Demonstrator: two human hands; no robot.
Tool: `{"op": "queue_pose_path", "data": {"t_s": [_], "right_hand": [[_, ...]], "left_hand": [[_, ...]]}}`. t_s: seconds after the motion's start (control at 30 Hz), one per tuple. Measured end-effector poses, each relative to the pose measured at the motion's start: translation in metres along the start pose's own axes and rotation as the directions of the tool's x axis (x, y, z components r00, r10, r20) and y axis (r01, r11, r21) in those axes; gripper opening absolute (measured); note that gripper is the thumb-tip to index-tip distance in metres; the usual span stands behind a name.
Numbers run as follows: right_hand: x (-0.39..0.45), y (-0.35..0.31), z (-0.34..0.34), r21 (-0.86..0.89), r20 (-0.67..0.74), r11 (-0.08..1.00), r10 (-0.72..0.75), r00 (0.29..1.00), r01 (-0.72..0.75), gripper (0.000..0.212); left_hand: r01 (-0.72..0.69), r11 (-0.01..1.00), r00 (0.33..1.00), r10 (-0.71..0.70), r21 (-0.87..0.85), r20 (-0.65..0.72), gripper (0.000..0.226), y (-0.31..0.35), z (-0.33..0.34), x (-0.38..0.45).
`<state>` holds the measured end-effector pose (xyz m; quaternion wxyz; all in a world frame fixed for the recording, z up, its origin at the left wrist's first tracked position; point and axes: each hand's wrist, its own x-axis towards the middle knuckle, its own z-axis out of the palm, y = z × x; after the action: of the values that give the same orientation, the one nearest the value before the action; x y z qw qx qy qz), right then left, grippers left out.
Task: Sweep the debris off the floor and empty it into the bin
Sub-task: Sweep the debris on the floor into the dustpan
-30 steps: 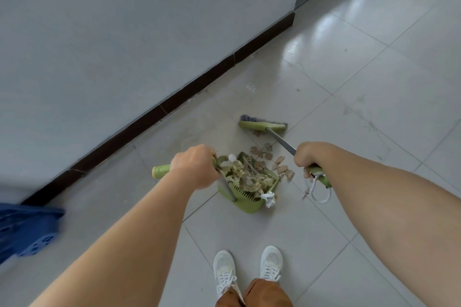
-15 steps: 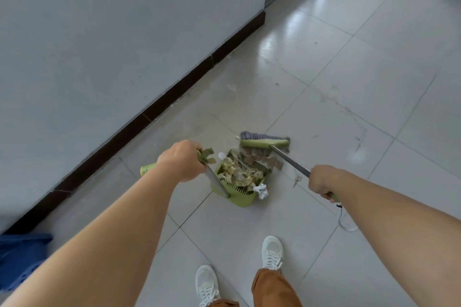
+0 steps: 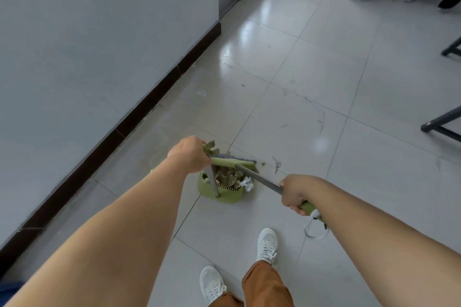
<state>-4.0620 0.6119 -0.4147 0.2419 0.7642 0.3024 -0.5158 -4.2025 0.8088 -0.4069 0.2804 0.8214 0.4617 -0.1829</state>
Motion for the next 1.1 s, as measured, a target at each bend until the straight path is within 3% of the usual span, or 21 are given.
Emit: {"op": "queue_pose_path", "data": {"t_s": [0.13, 0.23, 0.37, 0.5, 0.63, 0.7, 0.77, 0.87, 1.0, 1.1], "right_hand": [[-0.008, 0.015, 0.008, 0.205, -0.044, 0.979, 0.028, 0.999, -0.018, 0.038], [-0.013, 0.021, 0.013, 0.397, -0.127, 0.918, 0.05, 0.991, 0.005, 0.017], [-0.006, 0.038, 0.016, 0.483, -0.086, 0.875, 0.065, 0.994, -0.016, 0.041], [-0.005, 0.046, 0.011, 0.604, -0.191, 0.797, 0.123, 0.974, 0.018, 0.012], [0.0, 0.048, 0.004, 0.637, -0.181, 0.771, 0.135, 0.974, 0.012, 0.015], [0.002, 0.044, -0.005, 0.57, -0.118, 0.82, 0.147, 0.982, -0.055, 0.008], [0.0, 0.037, -0.012, 0.49, -0.054, 0.858, 0.203, 0.978, -0.151, 0.026], [0.01, 0.024, -0.015, 0.465, 0.038, 0.872, 0.156, 0.987, -0.155, 0.032], [0.018, -0.007, -0.015, 0.703, -0.027, 0.711, 0.058, 0.998, -0.022, 0.027], [0.016, -0.008, -0.024, 0.738, -0.074, 0.674, 0.041, 0.996, 0.027, 0.027]], "left_hand": [[-0.021, 1.0, 1.0, 0.021, 0.01, -0.001, 0.017, -0.011, 0.0, -0.006], [-0.024, 1.0, 1.0, 0.025, 0.02, -0.012, 0.02, -0.016, 0.0, -0.01], [-0.035, 0.998, 0.999, 0.035, 0.045, -0.002, 0.019, -0.02, -0.002, -0.012], [-0.057, 0.996, 0.998, 0.056, 0.076, 0.015, 0.014, -0.023, -0.011, -0.01], [-0.07, 0.992, 0.997, 0.068, 0.107, 0.022, 0.014, -0.027, -0.019, -0.007], [-0.072, 0.99, 0.997, 0.069, 0.118, 0.026, 0.012, -0.03, -0.022, -0.004], [-0.074, 0.989, 0.997, 0.071, 0.126, 0.033, 0.008, -0.033, -0.024, -0.001], [-0.076, 0.988, 0.996, 0.07, 0.132, 0.048, 0.008, -0.039, -0.025, 0.001], [-0.072, 0.985, 0.997, 0.064, 0.155, 0.052, 0.011, -0.044, -0.024, 0.004], [-0.062, 0.987, 0.997, 0.055, 0.15, 0.054, 0.012, -0.048, -0.025, 0.004]]}}
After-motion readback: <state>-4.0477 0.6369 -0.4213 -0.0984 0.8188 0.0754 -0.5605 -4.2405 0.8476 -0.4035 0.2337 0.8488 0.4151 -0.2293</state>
